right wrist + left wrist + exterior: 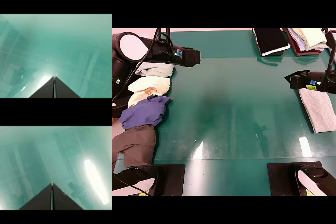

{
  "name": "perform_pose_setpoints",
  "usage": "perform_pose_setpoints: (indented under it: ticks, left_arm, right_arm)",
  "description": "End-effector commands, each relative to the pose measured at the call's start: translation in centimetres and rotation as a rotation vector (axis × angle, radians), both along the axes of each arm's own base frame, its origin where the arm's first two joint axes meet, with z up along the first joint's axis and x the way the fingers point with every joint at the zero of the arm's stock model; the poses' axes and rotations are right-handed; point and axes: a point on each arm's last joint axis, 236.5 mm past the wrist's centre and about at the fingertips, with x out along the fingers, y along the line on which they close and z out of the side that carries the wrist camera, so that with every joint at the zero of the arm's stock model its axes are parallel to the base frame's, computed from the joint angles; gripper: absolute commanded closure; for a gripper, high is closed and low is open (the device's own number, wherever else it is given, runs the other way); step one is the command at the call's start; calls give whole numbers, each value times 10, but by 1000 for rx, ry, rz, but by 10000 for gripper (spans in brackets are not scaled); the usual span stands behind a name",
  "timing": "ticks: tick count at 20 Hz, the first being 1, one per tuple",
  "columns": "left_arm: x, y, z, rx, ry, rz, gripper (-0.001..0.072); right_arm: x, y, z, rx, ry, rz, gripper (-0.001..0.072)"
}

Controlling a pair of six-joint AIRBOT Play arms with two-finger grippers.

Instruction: Fold the shirts.

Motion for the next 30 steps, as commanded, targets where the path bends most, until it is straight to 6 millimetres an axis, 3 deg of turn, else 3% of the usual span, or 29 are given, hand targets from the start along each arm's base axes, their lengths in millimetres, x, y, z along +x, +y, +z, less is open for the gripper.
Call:
perform_pose_setpoints:
  ticks: [1,13,14,15,16,17,19,22,25,27,30]
  left_arm:
    - [0,0,0,0,-1,0,686]
    - [0,-2,2,-12,-2,2,686]
    - [8,2,7,9,-55,6,684]
    - [20,15,12,97,-141,9,641]
    - [32,34,14,198,-207,43,342]
    - [48,57,18,277,-262,117,110]
    - [75,104,14,363,-294,253,95]
    - [110,177,-34,379,-180,412,95]
    - [135,242,-111,426,-33,505,94]
    - [150,271,-158,439,24,538,94]
    - [169,297,-207,420,41,575,95]
  right_arm:
    - [0,1,1,1,-3,3,696]
    - [0,1,1,0,-2,4,696]
    - [0,1,1,0,-2,4,696]
    - [0,1,1,0,-2,4,696]
    - [0,1,1,0,-2,4,696]
    - [0,1,1,0,-2,4,696]
    - [0,1,1,0,-2,4,696]
    - [0,2,1,1,-2,4,696]
    - [-1,2,0,1,2,6,696]
    - [-1,2,0,1,4,7,696]
    - [-6,4,-5,-3,30,20,696]
